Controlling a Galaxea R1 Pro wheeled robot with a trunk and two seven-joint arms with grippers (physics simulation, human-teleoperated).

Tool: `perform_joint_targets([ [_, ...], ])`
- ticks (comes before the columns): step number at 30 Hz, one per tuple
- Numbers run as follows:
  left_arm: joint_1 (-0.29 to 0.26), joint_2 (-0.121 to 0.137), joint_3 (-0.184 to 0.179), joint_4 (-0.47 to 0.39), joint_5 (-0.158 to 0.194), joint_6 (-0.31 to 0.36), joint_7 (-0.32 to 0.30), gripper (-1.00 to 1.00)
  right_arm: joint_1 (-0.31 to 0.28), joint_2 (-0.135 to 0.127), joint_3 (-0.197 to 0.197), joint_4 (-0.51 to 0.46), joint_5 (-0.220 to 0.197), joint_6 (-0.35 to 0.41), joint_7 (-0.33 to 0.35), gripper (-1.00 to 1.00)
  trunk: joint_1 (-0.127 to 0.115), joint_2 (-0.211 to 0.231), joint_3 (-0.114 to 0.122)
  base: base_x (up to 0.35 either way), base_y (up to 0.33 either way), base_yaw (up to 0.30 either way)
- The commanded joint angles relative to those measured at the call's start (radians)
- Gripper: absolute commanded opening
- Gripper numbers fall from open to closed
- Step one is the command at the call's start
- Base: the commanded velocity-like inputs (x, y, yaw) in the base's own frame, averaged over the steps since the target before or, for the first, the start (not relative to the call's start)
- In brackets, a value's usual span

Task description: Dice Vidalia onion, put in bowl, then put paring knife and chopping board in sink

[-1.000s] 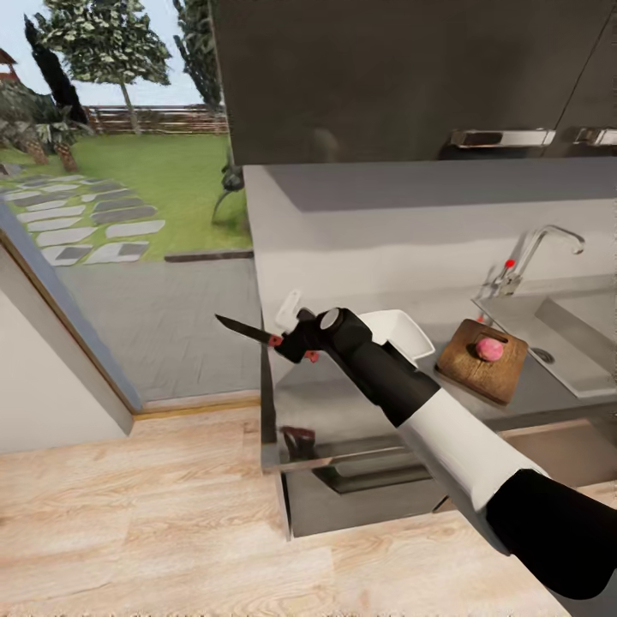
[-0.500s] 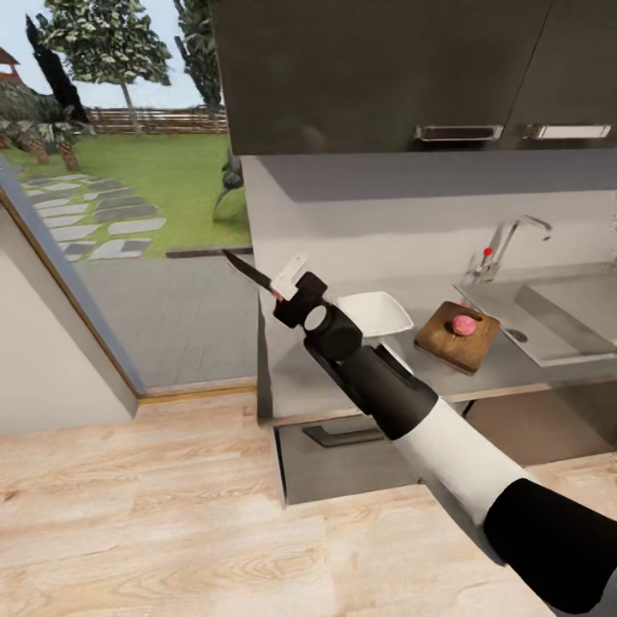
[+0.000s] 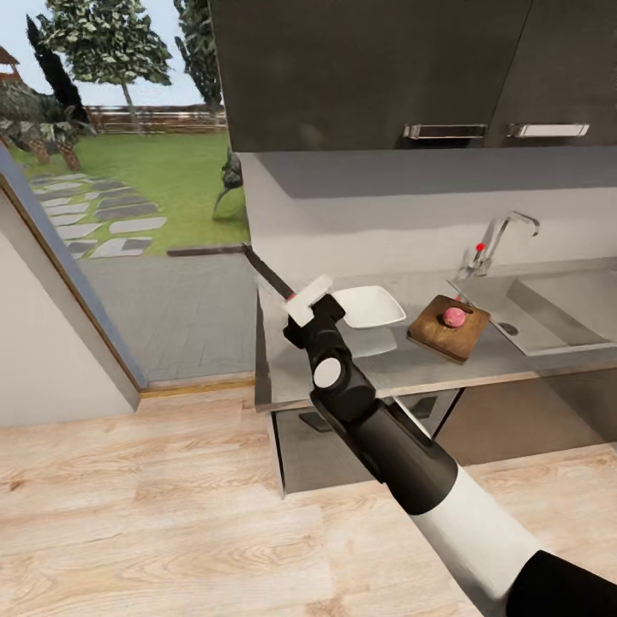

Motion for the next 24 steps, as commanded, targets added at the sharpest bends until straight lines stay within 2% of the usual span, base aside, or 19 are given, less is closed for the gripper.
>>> perform_joint_targets([
  [1, 0.001, 0.001, -0.009, -0.002, 0.008, -0.001, 0.005, 1.0, 0.01, -0.006, 0.002, -0.015, -0.002, 0.005, -0.026, -1.0, 0.001, -0.002, -0.002, -0.004, -0.001, 0.0],
  [6, 0.001, 0.001, -0.009, -0.001, 0.009, -0.001, 0.005, 1.0, 0.042, -0.02, 0.002, -0.043, -0.002, 0.003, -0.121, -1.0, 0.001, -0.002, -0.002, -0.001, 0.0, 0.0],
  [9, 0.001, 0.001, -0.009, 0.0, 0.008, -0.001, 0.005, 1.0, 0.064, -0.024, 0.002, -0.047, -0.002, -0.001, -0.211, -1.0, 0.001, -0.002, -0.002, 0.0, 0.0, 0.0],
  [11, 0.001, 0.001, -0.009, 0.001, 0.009, -0.001, 0.005, 1.0, 0.071, -0.046, 0.002, -0.048, -0.003, -0.004, -0.273, -1.0, 0.001, -0.002, -0.002, 0.0, -0.011, 0.0],
  [16, 0.001, 0.001, -0.009, 0.001, 0.008, -0.001, 0.005, 1.0, 0.073, -0.072, 0.002, -0.048, -0.006, -0.02, -0.302, -1.0, 0.001, -0.002, -0.002, 0.0, -0.169, 0.0],
  [24, 0.001, 0.001, -0.009, 0.001, 0.008, -0.001, 0.005, 1.0, 0.073, -0.075, 0.002, -0.047, -0.011, -0.02, -0.309, -1.0, 0.001, -0.002, -0.002, 0.0, -0.302, 0.0],
])
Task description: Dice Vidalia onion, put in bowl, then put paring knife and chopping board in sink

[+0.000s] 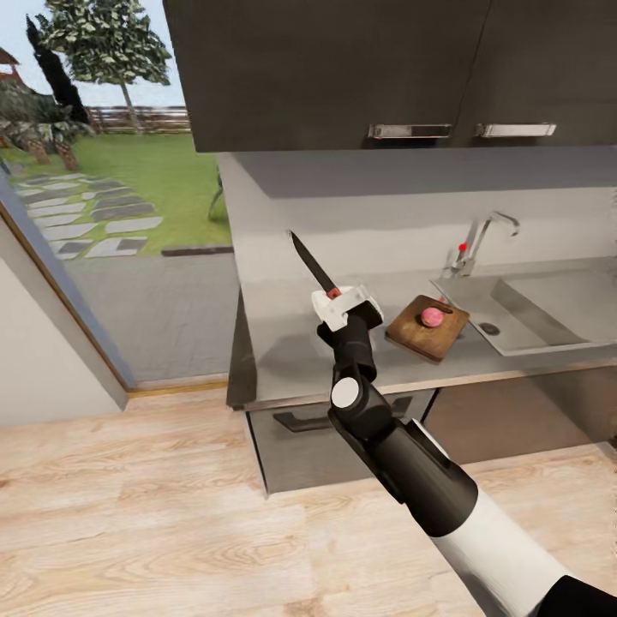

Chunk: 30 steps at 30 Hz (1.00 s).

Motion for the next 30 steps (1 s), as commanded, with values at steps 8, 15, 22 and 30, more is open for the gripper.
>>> perform_joint_targets([
  [8, 0.001, 0.0, -0.009, -0.002, 0.009, -0.001, 0.005, 1.0, -0.001, -0.001, 0.002, 0.002, 0.001, 0.012, -0.004, -1.0, 0.001, -0.002, -0.002, 0.0, -0.317, 0.0],
  [15, 0.001, 0.0, -0.009, -0.002, 0.009, 0.0, 0.005, 1.0, 0.0, -0.001, 0.003, 0.003, 0.0, 0.012, -0.004, -1.0, 0.001, -0.002, -0.002, 0.002, -0.318, 0.0],
  [22, 0.001, 0.0, -0.009, -0.002, 0.008, 0.0, 0.005, 1.0, 0.0, 0.001, 0.003, 0.004, 0.0, 0.014, -0.004, -1.0, 0.001, -0.002, -0.002, 0.059, -0.318, 0.0],
  [30, 0.0, -0.001, -0.009, -0.002, 0.009, 0.0, 0.005, 1.0, 0.0, 0.001, 0.024, 0.008, 0.0, 0.017, -0.004, -1.0, 0.001, -0.002, -0.002, 0.161, -0.273, 0.0],
])
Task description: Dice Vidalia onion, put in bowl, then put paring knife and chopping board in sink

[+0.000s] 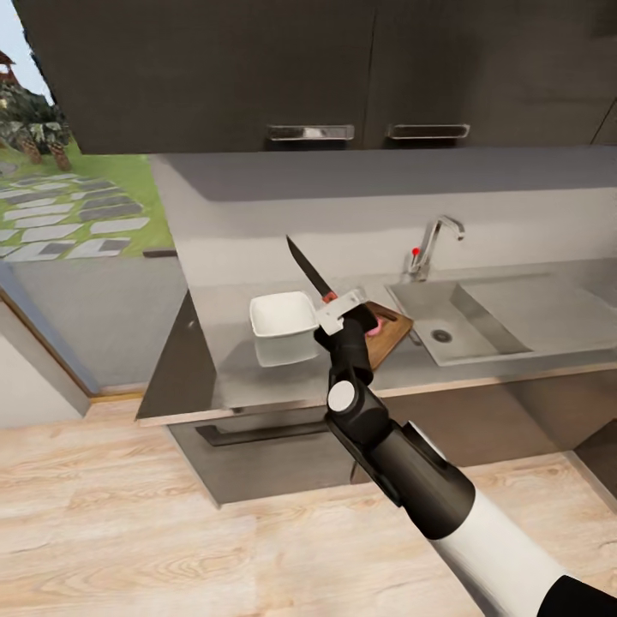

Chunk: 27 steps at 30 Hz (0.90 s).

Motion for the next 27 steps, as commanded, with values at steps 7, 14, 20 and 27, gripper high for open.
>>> perform_joint_targets([
  [7, 0.0, 0.001, -0.009, -0.002, 0.009, -0.001, 0.005, 1.0, -0.001, 0.0, 0.054, 0.004, 0.003, 0.027, -0.003, -1.0, 0.001, -0.002, -0.002, 0.213, -0.239, 0.0],
  [14, 0.001, 0.001, -0.009, -0.002, 0.009, -0.001, 0.005, 1.0, -0.001, 0.0, 0.058, 0.004, 0.003, 0.053, -0.003, -1.0, 0.001, -0.002, -0.002, 0.179, -0.256, 0.0],
  [20, 0.001, 0.001, -0.009, -0.002, 0.009, -0.001, 0.005, 1.0, -0.001, 0.001, 0.059, 0.005, 0.003, 0.055, -0.003, -1.0, 0.001, -0.002, -0.002, 0.092, -0.298, 0.0],
  [27, 0.001, 0.001, -0.009, -0.002, 0.008, -0.001, 0.005, 1.0, -0.001, 0.003, 0.133, 0.009, 0.003, 0.057, -0.003, -1.0, 0.001, -0.002, -0.002, 0.058, -0.305, 0.0],
])
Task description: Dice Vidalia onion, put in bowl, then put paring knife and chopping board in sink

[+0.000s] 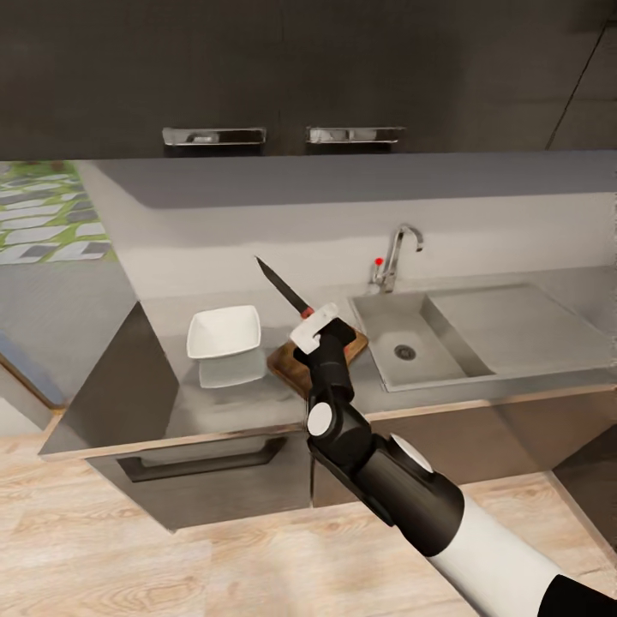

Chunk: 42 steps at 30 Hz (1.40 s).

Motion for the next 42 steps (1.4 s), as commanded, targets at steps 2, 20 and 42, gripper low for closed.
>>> perform_joint_targets([
  [2, 0.001, 0.001, -0.009, -0.002, 0.009, -0.001, 0.004, 1.0, -0.001, 0.0, 0.008, 0.001, 0.001, 0.013, -0.004, -1.0, 0.001, -0.002, -0.002, 0.018, -0.308, 0.0],
  [20, 0.0, 0.001, -0.009, -0.001, 0.01, 0.0, 0.004, 1.0, -0.001, 0.006, 0.05, 0.007, 0.001, 0.072, 0.0, -1.0, 0.001, -0.002, -0.002, 0.012, -0.309, 0.0],
  [42, 0.0, 0.001, -0.009, -0.002, 0.009, -0.001, 0.004, 1.0, -0.001, 0.057, 0.161, 0.178, 0.001, 0.071, 0.005, -1.0, 0.001, -0.002, -0.002, 0.027, -0.063, 0.0],
])
